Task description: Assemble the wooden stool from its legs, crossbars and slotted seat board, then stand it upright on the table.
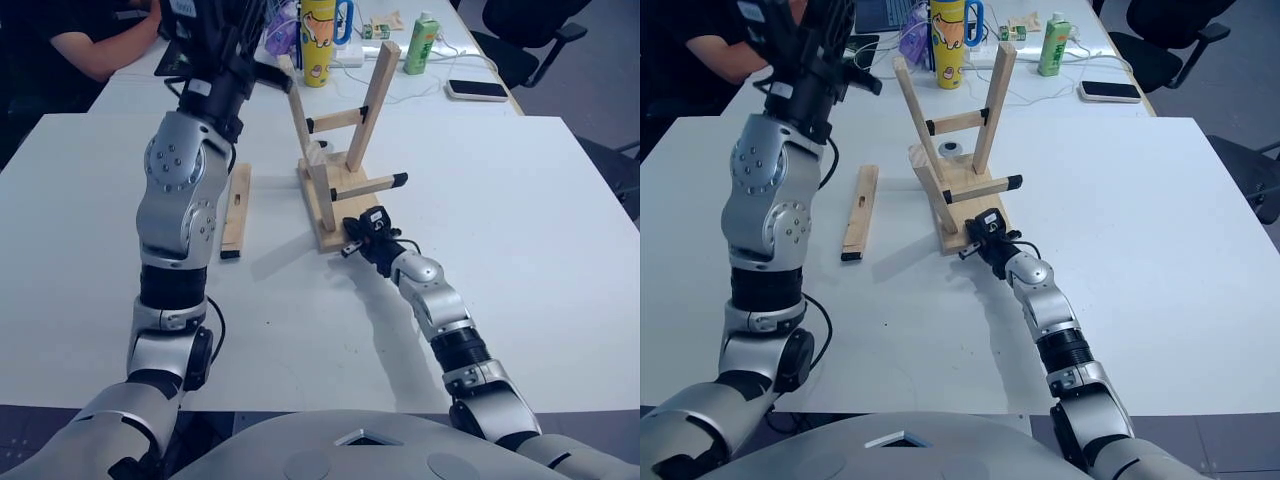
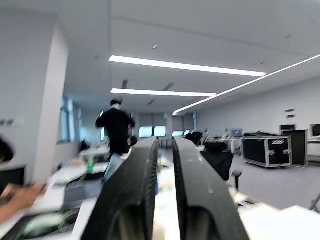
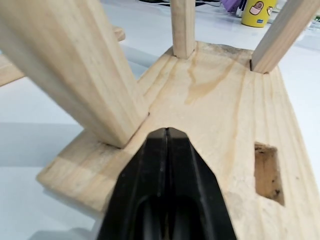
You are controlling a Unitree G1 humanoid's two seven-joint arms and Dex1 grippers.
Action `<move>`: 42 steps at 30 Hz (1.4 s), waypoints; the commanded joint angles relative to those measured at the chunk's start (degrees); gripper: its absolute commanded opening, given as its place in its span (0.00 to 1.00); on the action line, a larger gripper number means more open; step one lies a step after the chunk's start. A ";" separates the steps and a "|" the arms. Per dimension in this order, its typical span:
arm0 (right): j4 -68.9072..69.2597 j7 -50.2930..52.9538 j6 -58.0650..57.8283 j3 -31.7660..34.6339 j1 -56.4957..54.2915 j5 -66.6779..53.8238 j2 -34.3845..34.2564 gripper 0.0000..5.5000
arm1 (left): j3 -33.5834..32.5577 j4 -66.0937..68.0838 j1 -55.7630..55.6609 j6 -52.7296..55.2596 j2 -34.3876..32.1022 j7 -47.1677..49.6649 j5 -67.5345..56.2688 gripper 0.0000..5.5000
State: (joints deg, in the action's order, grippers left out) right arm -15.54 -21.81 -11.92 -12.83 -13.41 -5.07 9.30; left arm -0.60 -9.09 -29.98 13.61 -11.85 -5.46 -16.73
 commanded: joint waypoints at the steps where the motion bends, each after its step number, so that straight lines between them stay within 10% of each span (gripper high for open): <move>1: -1.31 -3.62 -7.70 -5.13 4.24 2.20 0.49 0.00 | -2.47 1.39 9.87 5.11 -0.56 3.60 3.10 0.22; 16: -3.65 0.66 -5.42 -4.69 0.34 4.55 -1.48 0.00 | -4.64 5.77 20.64 17.91 2.10 2.82 3.17 0.62; 42: 36.00 -8.35 -22.78 0.93 10.42 -10.09 5.21 0.36 | 1.22 21.47 23.29 27.21 -3.63 -3.15 10.22 0.53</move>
State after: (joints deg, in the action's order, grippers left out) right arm 16.66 -29.62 -30.49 -13.47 -1.87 -12.39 14.29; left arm -0.67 4.34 -11.13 37.34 -14.04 -7.72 -8.83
